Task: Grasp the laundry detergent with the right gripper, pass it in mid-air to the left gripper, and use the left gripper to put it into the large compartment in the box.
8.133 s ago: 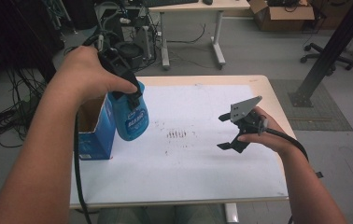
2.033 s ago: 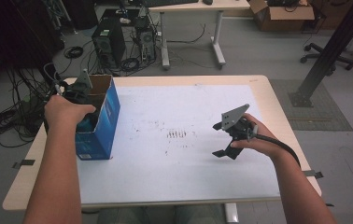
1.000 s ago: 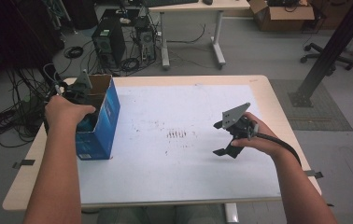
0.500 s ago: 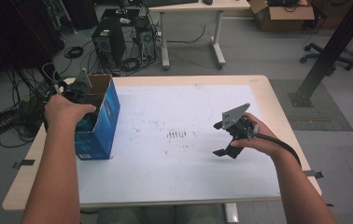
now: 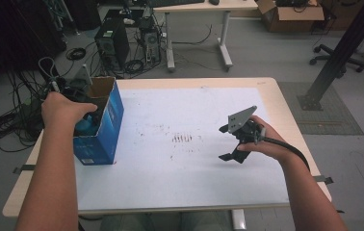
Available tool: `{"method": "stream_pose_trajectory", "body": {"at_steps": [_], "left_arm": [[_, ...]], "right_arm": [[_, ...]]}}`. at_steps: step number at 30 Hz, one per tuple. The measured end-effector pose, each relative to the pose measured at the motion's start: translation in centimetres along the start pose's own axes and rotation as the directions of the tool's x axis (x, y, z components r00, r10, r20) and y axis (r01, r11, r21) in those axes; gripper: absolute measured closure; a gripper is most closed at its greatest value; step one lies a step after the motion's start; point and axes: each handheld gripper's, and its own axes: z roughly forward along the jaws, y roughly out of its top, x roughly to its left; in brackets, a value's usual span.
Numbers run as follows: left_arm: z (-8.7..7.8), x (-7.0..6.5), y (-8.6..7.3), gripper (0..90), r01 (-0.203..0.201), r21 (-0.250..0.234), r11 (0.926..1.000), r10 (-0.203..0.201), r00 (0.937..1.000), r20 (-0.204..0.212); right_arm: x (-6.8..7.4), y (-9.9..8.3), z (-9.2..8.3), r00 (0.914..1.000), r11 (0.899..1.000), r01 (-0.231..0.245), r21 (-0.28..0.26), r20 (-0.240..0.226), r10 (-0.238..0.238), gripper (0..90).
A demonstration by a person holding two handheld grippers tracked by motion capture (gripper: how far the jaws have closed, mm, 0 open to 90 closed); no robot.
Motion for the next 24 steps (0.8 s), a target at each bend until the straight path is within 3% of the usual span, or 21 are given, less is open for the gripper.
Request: {"method": "stream_pose_trajectory", "body": {"at_steps": [16, 21, 24], "left_arm": [[-1.7, -0.4, -0.1, 22.2, -0.018, -0.032, 0.9993, 0.018, 0.9998, -0.011], [-2.2, -0.5, -0.1, 17.9, -0.030, -0.053, 0.9981, 0.027, 0.9983, -0.052], [-2.4, -0.6, -0.1, 16.1, -0.040, -0.048, 0.9980, 0.038, 0.9986, -0.036]], "right_arm": [[0.1, 0.3, -0.1, 1.0000, 1.000, 0.007, 0.001, 0.002, -0.007, 2.0], [0.1, 0.3, -0.1, 1.0000, 1.000, 0.005, 0.003, 0.006, -0.005, 2.0], [0.2, 0.3, -0.1, 1.0000, 1.000, 0.005, 0.004, 0.006, -0.005, 2.0]]}}
